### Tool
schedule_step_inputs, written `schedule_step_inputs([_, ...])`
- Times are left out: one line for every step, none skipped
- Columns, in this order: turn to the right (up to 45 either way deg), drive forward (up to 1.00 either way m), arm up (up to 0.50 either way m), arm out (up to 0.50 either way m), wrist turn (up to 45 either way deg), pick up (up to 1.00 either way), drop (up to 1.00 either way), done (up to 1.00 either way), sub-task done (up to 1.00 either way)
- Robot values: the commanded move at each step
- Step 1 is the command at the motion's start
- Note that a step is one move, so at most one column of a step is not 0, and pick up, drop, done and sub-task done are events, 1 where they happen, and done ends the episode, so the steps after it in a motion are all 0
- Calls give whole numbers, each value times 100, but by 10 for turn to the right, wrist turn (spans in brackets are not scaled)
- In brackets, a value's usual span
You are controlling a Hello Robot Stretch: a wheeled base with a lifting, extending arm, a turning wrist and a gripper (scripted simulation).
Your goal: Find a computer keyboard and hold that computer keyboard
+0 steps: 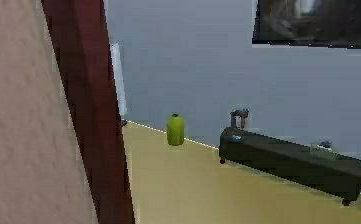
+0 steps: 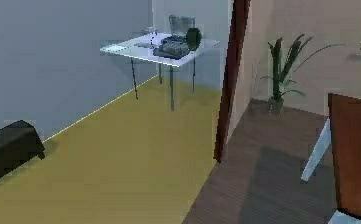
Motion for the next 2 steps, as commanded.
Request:
schedule_step_inputs([450,0,0,0,0,0,0,0,0])
schedule_step_inputs([450,0,0,0,0,0,0,0,0])
